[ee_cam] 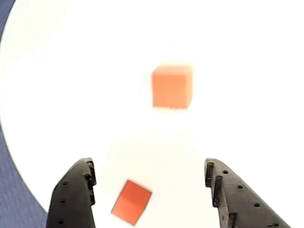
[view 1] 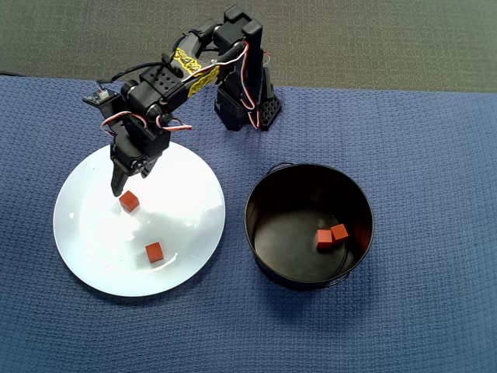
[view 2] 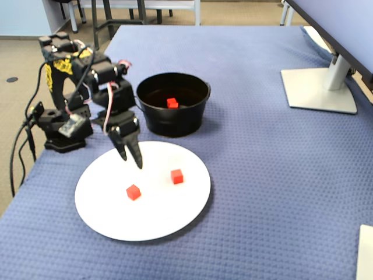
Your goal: Pick up the red cubes from the white plate and place them in the black recipient
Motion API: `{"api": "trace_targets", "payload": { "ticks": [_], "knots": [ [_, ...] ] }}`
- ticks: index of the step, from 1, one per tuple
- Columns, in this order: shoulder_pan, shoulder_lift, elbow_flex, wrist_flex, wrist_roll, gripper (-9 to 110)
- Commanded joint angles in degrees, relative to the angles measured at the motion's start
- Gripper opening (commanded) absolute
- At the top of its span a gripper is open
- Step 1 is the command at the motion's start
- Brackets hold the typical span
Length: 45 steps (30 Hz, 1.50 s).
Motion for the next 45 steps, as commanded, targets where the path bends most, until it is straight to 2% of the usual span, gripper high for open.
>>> {"api": "trace_targets", "payload": {
  "ticks": [1, 9, 23, 45],
  "knots": [
    [1.05, -1.41, -1.76, 0.62, 3.60, 19],
    [2.20, -6.68, -3.60, -2.55, 1.76, 20],
    [3.52, -16.96, -13.89, 0.35, 0.53, 19],
    [3.52, -25.22, -18.02, -0.53, -8.70, 19]
  ]
}}
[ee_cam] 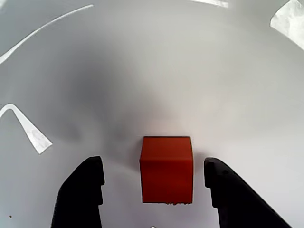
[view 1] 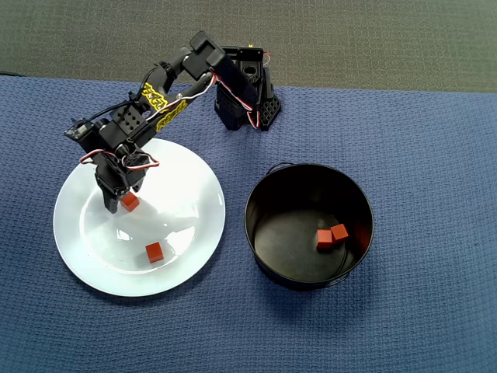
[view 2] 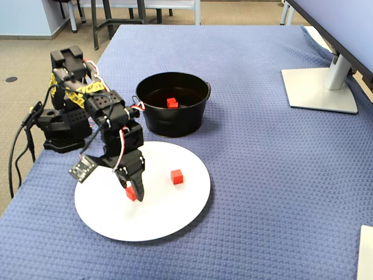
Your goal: Pick up the red cubes from the white plate and place them in the black recipient
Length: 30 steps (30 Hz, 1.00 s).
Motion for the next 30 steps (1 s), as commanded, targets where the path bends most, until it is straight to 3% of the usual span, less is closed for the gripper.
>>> {"api": "trace_targets", "payload": {
  "ticks": [1, 17, 22, 25, 30],
  "knots": [
    [0.35, 0.09, -4.22, 0.62, -1.41, 19],
    [-1.05, -0.44, -4.39, 1.05, -10.28, 17],
    [-0.88, -0.44, -4.39, 0.70, -10.02, 11],
    [-0.88, -0.44, -4.39, 0.62, -10.02, 1],
    [-0.62, 1.05, -3.34, -0.18, -9.23, 0]
  ]
}}
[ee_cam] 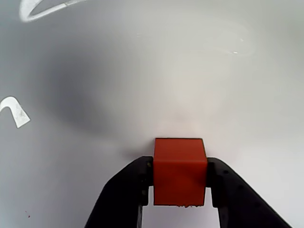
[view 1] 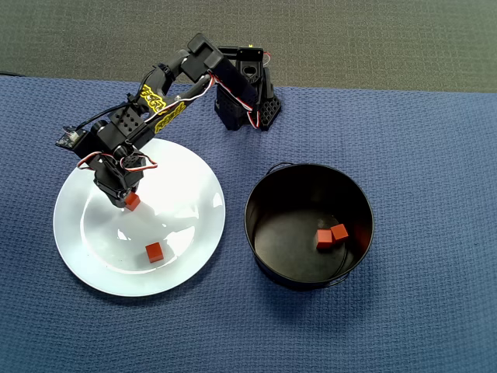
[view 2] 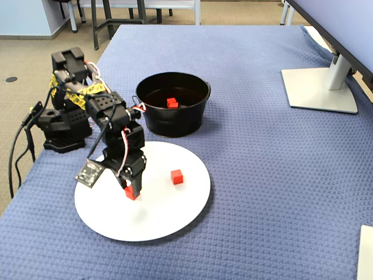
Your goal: Pick up the red cubes from the white plate and place them in the black recipient
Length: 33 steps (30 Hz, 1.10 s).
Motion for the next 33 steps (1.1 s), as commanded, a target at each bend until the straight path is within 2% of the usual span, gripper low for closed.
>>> {"api": "trace_targets", "payload": {
  "ticks": [1, 7, 13, 21, 26, 30, 31, 33],
  "knots": [
    [-0.62, 3.25, -1.67, 0.26, 0.26, 0],
    [-1.41, 14.41, -2.64, 4.48, 4.66, 0],
    [-8.88, 30.85, -2.02, 10.90, 11.78, 0],
    [-33.40, 42.01, -0.35, 14.85, 24.61, 0],
    [-49.39, 40.61, 0.26, 12.83, 31.90, 0],
    [-57.57, 36.65, 1.76, 10.72, 35.07, 0],
    [-59.41, 35.42, 1.67, 10.90, 34.28, 4],
    [-62.49, 34.01, 0.88, 12.30, 29.00, 31]
  ]
}}
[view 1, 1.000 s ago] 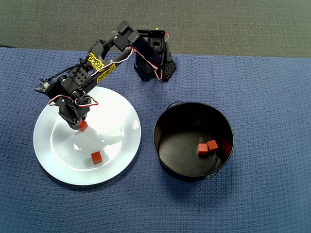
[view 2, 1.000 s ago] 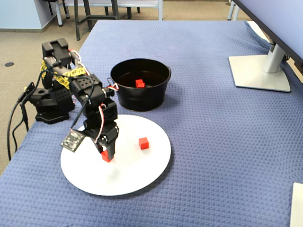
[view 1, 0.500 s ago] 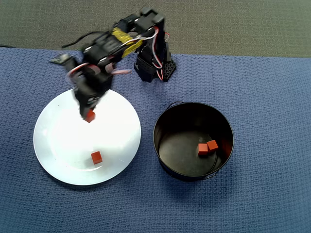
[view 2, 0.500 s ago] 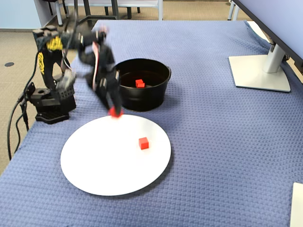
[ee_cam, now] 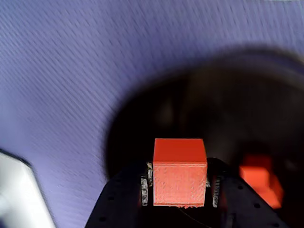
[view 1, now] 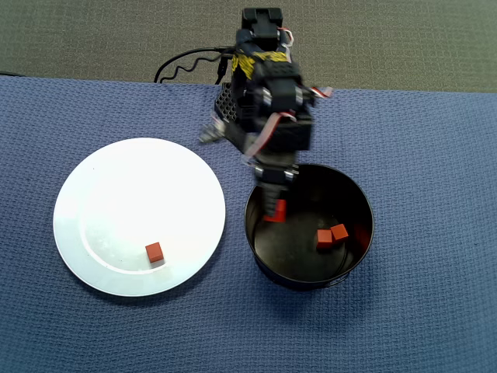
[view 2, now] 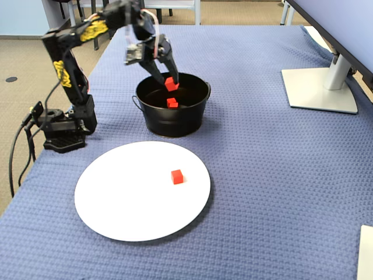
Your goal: Pick up the red cubes from the white plate and place them in the black recipient
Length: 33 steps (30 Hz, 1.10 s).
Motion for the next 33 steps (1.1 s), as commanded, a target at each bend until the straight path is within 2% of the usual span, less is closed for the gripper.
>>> {"api": "trace_targets", "payload": {
  "ticks": [1, 4, 9, 12, 16, 18, 21, 29, 33],
  "knots": [
    [-5.98, -1.23, -1.85, 0.79, -5.80, 32],
    [0.00, 0.97, -0.97, 1.76, -10.90, 31],
    [18.98, 1.14, 1.67, 0.09, -19.42, 27],
    [29.18, -3.08, 0.44, -0.79, -25.66, 27],
    [37.09, -11.43, -0.09, -4.92, -38.23, 29],
    [39.11, -15.21, -0.09, -6.86, -45.70, 31],
    [41.22, -18.98, -0.79, -10.20, -50.80, 33],
    [40.43, -25.05, -4.04, -13.62, -56.43, 37],
    [38.85, -29.79, -9.23, -14.24, -54.40, 35]
  ]
}}
